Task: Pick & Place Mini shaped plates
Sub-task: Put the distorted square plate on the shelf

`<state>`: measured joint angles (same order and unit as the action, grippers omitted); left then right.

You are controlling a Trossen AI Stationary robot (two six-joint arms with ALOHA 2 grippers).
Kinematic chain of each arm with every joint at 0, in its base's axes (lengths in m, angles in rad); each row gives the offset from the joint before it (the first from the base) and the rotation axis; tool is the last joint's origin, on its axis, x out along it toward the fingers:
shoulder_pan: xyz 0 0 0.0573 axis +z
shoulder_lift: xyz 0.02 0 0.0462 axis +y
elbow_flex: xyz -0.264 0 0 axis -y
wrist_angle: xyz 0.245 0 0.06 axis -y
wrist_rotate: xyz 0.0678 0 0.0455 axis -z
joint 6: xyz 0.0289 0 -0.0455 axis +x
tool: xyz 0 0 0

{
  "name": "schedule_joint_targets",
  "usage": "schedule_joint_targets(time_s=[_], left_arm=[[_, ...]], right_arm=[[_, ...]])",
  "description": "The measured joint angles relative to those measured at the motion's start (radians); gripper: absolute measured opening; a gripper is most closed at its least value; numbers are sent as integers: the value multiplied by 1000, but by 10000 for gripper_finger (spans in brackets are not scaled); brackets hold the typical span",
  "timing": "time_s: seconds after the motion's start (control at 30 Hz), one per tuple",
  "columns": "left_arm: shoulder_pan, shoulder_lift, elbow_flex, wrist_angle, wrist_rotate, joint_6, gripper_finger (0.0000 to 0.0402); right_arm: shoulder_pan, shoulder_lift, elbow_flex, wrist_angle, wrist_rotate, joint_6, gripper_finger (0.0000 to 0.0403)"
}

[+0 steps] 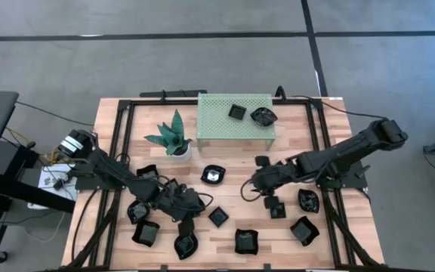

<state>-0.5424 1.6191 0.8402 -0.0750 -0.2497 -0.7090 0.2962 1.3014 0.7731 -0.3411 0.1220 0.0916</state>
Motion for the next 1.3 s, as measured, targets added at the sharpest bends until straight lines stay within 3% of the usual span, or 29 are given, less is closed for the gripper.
schedule_joint_targets(time_s=[0.13, 0.27, 0.4, 0.57, 0.83, 1.3], left_arm=[[17, -34, 0, 5, -2, -3, 108], [39, -62, 0, 7, 20, -13, 108], [45, -41, 0, 7, 99, -93, 108], [-4, 36, 0, 2, 154, -185, 108], [-27, 52, 0, 4, 46, -189, 108], [-28, 46, 0, -7, -27, -83, 108]], right_arm=[[36, -82, 0, -201, -8, 169, 123], [89, -147, -13, -281, 118, 291, 123], [127, -168, -13, -298, 194, 274, 123], [134, -168, -13, -259, 194, 163, 123], [134, -168, -13, -234, 192, 145, 123], [134, -168, -13, -223, 190, 145, 123]])
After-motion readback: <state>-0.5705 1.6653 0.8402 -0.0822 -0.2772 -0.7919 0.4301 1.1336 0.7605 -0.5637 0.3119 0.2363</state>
